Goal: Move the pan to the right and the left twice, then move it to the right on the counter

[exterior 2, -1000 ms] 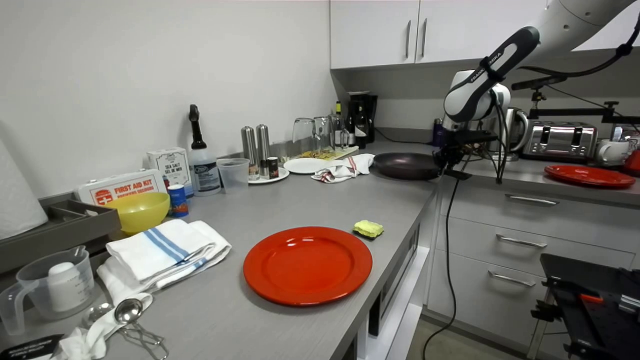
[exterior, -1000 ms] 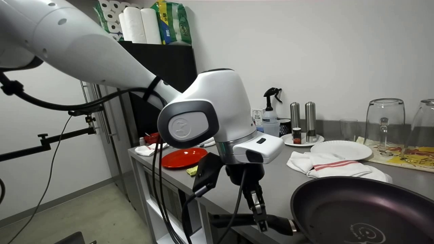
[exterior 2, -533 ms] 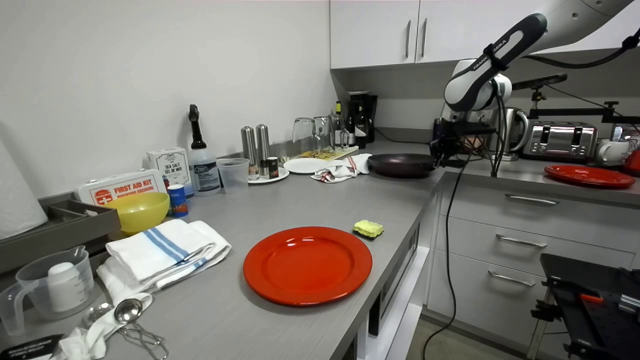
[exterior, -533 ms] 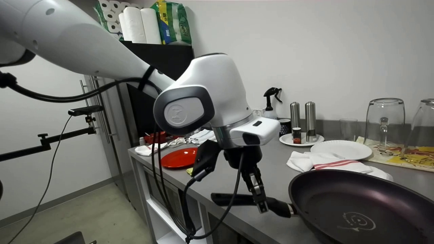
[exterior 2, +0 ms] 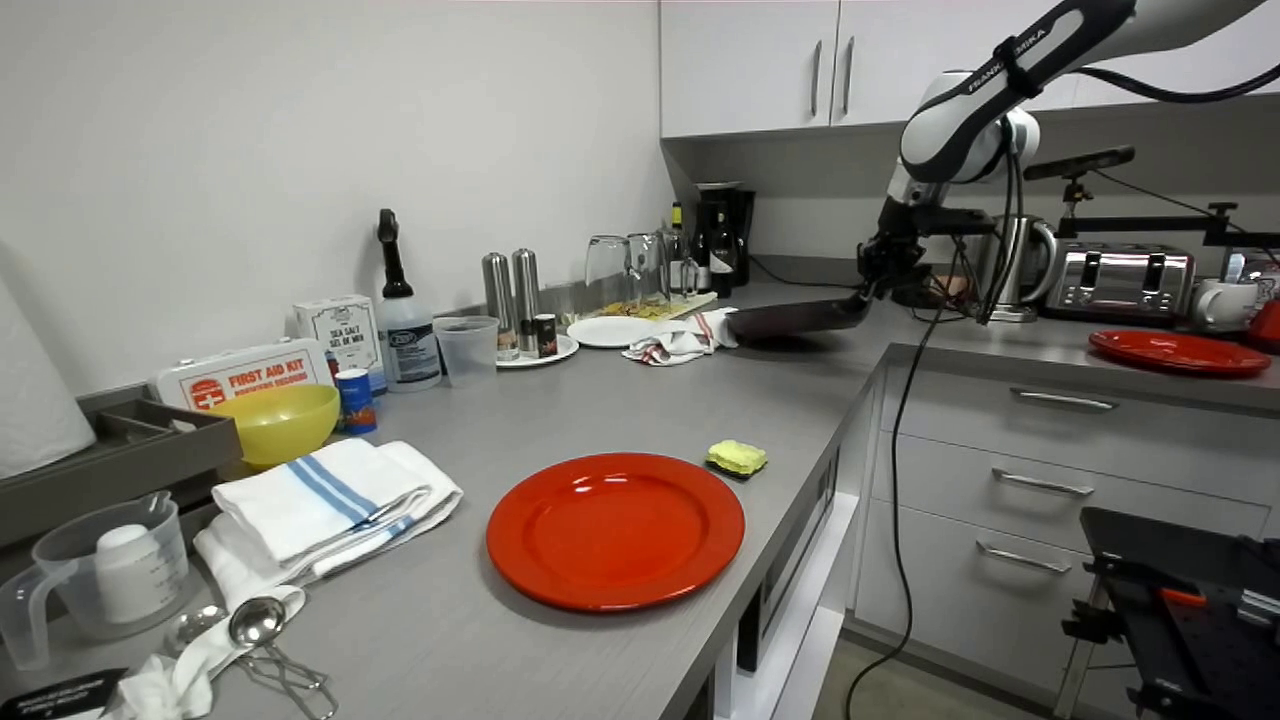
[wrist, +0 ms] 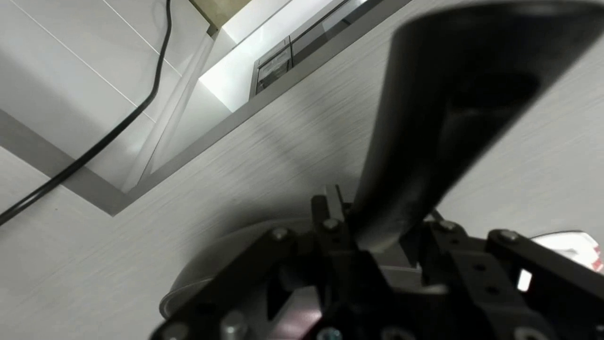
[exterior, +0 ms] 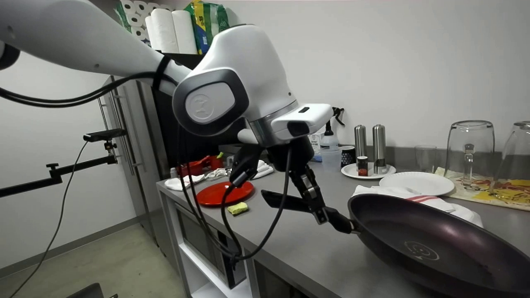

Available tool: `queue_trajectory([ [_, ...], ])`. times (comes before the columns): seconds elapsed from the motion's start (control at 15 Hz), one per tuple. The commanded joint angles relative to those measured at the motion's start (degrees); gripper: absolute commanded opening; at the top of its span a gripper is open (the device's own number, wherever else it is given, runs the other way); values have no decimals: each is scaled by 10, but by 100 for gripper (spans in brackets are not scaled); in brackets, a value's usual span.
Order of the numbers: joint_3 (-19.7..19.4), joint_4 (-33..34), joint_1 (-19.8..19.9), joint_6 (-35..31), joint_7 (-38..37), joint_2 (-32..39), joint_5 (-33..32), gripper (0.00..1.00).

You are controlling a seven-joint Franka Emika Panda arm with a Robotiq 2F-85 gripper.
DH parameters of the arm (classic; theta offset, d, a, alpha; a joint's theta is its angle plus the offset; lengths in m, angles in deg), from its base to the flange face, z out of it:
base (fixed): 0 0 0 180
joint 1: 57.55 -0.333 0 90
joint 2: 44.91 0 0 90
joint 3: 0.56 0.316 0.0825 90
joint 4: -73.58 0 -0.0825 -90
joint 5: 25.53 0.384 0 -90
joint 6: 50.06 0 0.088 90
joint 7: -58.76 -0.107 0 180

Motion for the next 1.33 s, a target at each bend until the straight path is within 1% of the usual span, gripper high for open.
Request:
queue_trajectory([
  [0.0, 3, -15, -8, -15, 21, -37, 13, 11],
  [0.2, 9, -29, -16, -14, 34, -54, 16, 11],
  [0.33, 18, -49, -25, -13, 48, -74, 18, 11],
  [0.73, 51, -115, -70, -10, 80, -126, 28, 11],
  [1.0, 56, -134, -94, -5, 99, -147, 45, 11],
  [1.27, 57, -155, -115, 1, 139, -167, 71, 11],
])
